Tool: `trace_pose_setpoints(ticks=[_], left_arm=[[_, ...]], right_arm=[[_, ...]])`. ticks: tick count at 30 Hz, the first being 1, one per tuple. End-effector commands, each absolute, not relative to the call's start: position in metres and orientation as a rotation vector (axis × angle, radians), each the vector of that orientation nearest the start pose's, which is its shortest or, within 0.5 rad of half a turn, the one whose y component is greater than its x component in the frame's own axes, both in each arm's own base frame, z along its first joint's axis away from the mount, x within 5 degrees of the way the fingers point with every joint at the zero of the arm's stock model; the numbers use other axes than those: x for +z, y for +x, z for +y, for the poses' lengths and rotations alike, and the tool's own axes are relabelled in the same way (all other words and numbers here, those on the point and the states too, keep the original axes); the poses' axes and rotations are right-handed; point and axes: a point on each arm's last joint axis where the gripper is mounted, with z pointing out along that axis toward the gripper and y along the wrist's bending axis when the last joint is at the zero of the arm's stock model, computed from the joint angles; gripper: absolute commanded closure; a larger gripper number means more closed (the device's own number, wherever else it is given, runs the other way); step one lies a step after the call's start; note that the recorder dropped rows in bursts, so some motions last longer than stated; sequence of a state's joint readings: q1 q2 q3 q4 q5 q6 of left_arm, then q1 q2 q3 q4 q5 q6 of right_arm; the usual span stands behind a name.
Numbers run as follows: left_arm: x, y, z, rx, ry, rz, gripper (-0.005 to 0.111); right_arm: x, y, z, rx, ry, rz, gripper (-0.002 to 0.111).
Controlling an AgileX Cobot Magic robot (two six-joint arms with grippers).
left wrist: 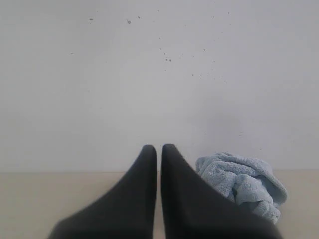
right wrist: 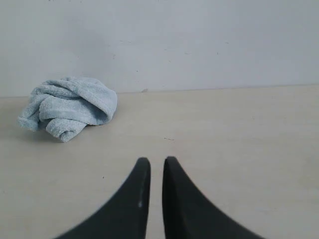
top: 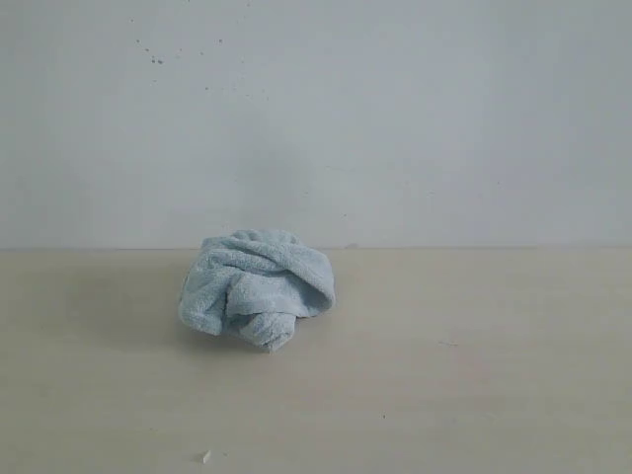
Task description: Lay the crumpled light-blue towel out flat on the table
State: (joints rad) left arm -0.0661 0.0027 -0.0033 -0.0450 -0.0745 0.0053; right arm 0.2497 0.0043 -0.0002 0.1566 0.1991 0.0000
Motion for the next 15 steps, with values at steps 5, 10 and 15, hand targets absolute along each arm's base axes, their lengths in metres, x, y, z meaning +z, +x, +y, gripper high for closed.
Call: trace_pose_setpoints(ticks=[5,10,15], left_arm=[[0.2205,0.0551,-0.0031,-0.079,0.017,1.403,0.103],[0.2205,0.0551,-0.0031,-0.079,0.017,1.403,0.103],[0.2204,0.0551,-0.0032,-0.079,0.017,1.404,0.103]], right_arm=[[0.1961,0.0536,0.0165,0.325,-0.109,1.678,0.099],[0.1982,0.0538,0.0162,0.326,-0.105,1.656,0.099],[0.2000,0.0540,0.0160,0.326,-0.101,1.635,0.099]])
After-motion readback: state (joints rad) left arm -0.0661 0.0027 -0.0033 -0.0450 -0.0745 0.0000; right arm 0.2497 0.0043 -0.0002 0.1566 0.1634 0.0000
